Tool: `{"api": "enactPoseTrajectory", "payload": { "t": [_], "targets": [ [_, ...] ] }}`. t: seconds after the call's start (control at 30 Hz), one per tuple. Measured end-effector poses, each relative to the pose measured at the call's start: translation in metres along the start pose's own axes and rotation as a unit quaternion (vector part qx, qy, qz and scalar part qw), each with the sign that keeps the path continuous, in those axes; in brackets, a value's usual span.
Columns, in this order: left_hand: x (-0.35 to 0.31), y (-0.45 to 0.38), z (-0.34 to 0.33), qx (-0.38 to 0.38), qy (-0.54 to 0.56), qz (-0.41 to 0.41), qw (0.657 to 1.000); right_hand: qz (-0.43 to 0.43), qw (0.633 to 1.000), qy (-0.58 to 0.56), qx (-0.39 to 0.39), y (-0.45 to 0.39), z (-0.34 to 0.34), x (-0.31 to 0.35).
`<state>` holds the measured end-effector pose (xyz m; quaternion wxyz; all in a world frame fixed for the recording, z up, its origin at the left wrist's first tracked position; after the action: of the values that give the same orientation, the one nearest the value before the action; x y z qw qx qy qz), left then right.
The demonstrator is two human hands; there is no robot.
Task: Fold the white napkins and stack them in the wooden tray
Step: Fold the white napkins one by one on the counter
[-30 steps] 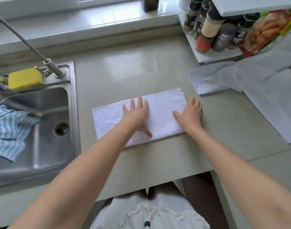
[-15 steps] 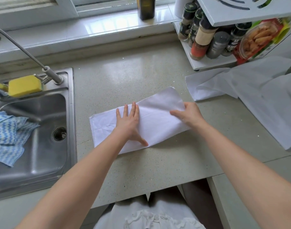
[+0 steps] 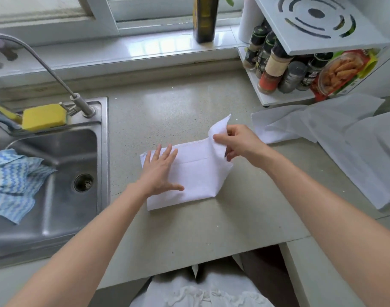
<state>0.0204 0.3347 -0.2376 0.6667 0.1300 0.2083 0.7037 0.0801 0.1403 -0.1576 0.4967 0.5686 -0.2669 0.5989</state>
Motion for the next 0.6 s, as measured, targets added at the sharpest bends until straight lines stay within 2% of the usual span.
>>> {"api": "enactPoseTrajectory", "payload": {
  "t": [0.13, 0.3, 0.47, 0.6],
  "targets": [
    [0.061, 0.019, -0.010, 0.019, 0.005, 0.044, 0.999, 0.004, 0.997, 0.012, 0.077, -0.015, -0.074, 0.009],
    [0.071, 0.024, -0.023, 0.018, 0.004, 0.023, 1.000, 0.007, 0.986, 0.120, 0.116, -0.026, -0.138, -0.007],
    [0.078, 0.021, -0.031, 0.018, -0.002, 0.015, 1.000, 0.004, 0.972, 0.200, 0.124, -0.033, -0.164, -0.025],
    [0.080, 0.018, -0.035, 0.038, -0.003, -0.014, 0.999, 0.014, 0.945, 0.300, 0.127, -0.036, -0.171, -0.037]
  ]
}}
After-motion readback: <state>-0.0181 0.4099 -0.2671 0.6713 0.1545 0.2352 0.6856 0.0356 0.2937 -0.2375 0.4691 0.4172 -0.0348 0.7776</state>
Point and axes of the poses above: each hand's wrist, its own y-axis away from the middle knuckle, its own z-axis out of the back of the hand, x = y × z, the point moved 8 cm from there along -y, towards the middle knuckle, and after that the axes turned 13 degrees about z, right-handed, at the moved point
